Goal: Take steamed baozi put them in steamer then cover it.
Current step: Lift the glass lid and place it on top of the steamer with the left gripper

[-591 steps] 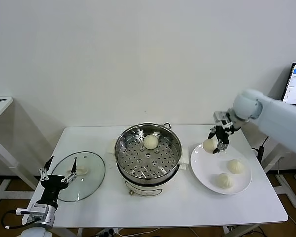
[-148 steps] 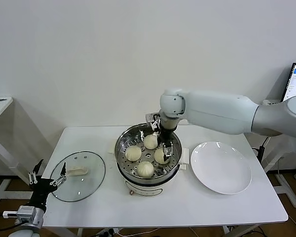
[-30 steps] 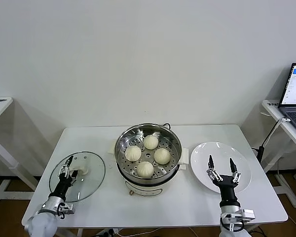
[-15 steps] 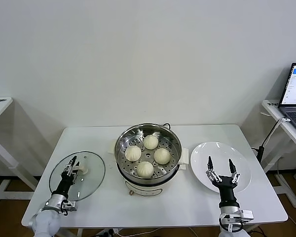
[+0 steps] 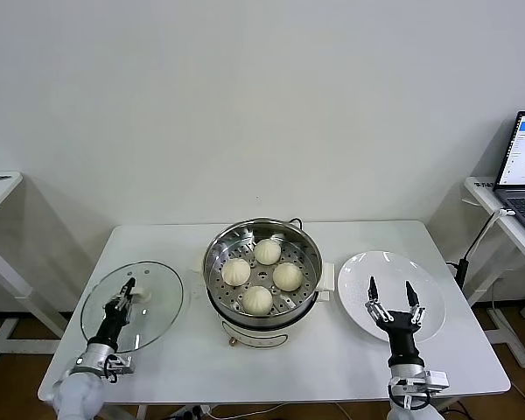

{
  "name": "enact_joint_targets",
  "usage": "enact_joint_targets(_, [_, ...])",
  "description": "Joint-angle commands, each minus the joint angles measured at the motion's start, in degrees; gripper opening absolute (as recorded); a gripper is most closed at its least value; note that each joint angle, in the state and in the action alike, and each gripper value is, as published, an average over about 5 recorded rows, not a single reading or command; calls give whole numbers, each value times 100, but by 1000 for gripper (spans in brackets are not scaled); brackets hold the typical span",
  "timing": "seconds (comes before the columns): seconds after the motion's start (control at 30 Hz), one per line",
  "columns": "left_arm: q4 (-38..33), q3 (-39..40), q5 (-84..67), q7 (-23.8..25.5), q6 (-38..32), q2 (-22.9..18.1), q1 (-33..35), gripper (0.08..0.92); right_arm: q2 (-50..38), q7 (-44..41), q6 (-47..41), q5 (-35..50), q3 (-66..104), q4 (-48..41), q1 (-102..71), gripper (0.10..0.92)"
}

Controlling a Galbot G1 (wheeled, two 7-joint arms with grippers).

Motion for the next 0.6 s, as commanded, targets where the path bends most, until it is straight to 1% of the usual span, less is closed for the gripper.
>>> enact_joint_targets(0.03, [-2134, -304, -864, 538, 636, 222, 606, 190, -7, 6, 4, 18, 9, 24, 10, 823])
enact_joint_targets(0.1, [-2753, -327, -1279, 888, 1061, 379, 802, 190, -12, 6, 2, 28, 8, 44, 22, 823])
enact_joint_targets(0.17, [-3425, -211, -1774, 1336, 1628, 604, 1001, 190, -17, 4, 1, 41, 7, 66, 37, 823])
enact_joint_targets(0.3, [-4484, 339, -2351, 2099, 2651, 1109, 1228, 190, -20, -10, 16, 78, 25, 69, 45, 823])
enact_joint_targets(0.37, [-4786, 786, -2412, 2362, 3100, 1338, 1213, 190, -22, -21, 37, 94, 43, 54, 32, 823])
enact_joint_targets(0.43, [-4965, 1287, -2355, 2555, 3496, 1483, 1121, 190, -24, -31, 62, 106, 65, 47, 8, 823])
enact_joint_targets(0.53, [-5028, 2151, -2065, 2752, 3937, 1570, 859, 190, -24, -39, 83, 118, 102, 60, -37, 823])
enact_joint_targets(0.6, [-4943, 2734, -1822, 2827, 4133, 1582, 612, 190, -19, -40, 88, 116, 130, 78, -64, 823])
